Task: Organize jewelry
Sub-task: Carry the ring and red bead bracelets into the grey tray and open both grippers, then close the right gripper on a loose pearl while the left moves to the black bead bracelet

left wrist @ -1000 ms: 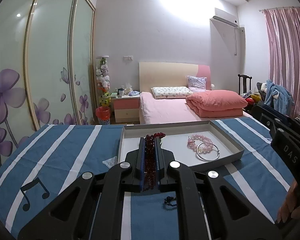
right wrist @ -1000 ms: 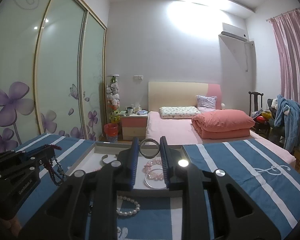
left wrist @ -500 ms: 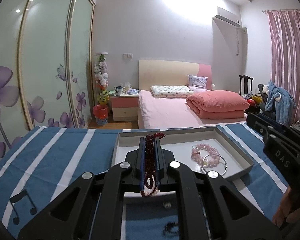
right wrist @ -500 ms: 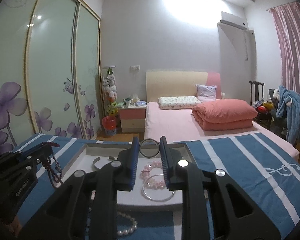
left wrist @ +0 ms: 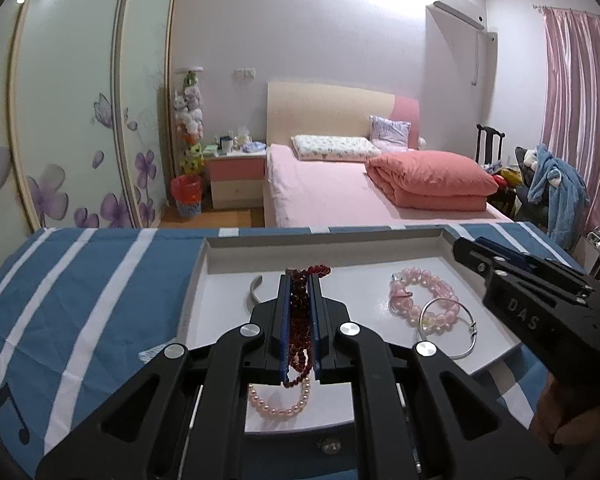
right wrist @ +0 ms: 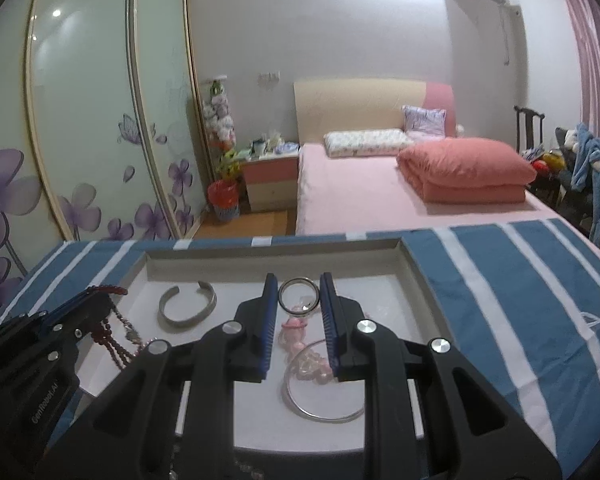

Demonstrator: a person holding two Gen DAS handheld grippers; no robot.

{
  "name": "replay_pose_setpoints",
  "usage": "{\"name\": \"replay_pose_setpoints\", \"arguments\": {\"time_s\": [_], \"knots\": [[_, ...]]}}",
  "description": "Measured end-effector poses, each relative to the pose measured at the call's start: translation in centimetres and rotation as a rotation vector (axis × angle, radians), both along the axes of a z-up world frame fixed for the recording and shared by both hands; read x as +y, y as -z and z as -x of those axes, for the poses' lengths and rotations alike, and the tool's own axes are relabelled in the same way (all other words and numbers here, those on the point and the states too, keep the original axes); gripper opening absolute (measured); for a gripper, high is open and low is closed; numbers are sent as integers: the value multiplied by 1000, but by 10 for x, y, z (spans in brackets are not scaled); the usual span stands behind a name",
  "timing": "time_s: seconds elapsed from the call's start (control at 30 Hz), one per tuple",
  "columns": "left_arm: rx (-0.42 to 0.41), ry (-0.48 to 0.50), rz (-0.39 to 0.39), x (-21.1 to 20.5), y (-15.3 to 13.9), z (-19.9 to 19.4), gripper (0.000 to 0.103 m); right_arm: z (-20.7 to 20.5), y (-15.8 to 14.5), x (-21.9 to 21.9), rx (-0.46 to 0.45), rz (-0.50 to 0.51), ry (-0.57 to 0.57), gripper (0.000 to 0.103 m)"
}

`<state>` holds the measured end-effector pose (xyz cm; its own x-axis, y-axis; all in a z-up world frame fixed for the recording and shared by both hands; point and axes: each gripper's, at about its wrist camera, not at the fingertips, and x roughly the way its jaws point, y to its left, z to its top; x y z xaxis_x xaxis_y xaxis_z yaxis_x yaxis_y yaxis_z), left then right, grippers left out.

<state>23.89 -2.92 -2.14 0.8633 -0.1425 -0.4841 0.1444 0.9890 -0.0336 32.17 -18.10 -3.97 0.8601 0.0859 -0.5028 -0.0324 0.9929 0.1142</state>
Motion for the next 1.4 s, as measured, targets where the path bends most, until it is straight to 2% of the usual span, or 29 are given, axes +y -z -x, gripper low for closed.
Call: {"name": "replay_pose_setpoints", "arguments": {"time_s": [0.3, 0.37, 0.5, 0.67, 0.93, 1.1, 1.23, 1.27, 1.37, 1.4], "knots": [[59, 20, 1, -4, 10, -13, 10, -20, 16, -5, 95, -36, -2, 23], [72, 22, 10, -3, 11, -14, 10, -21, 17, -6, 106, -51, -5, 32], [76, 18, 28, 4, 7, -16, 11, -18, 14, -13, 104, -73, 6, 34], [71, -11, 60, 17, -2, -11, 11, -2, 7, -24, 85, -83, 23, 34], [73, -25, 61, 30, -8, 6, 11, 26, 3, -24, 94, -74, 3, 34], [90, -18, 65, 42, -5, 28, 11, 54, 9, -15, 137, -48, -56, 34], [129, -8, 64, 53, 1, 44, 11, 81, 21, -8, 219, -74, -145, 34], [139, -5, 66, 55, 3, 47, 13, 87, 24, -5, 236, -73, -169, 34], [164, -10, 74, 63, 8, 56, 32, 104, 33, 11, 278, -44, -240, 34], [164, -13, 75, 64, 10, 58, 33, 109, 37, 18, 293, -32, -267, 34]]}}
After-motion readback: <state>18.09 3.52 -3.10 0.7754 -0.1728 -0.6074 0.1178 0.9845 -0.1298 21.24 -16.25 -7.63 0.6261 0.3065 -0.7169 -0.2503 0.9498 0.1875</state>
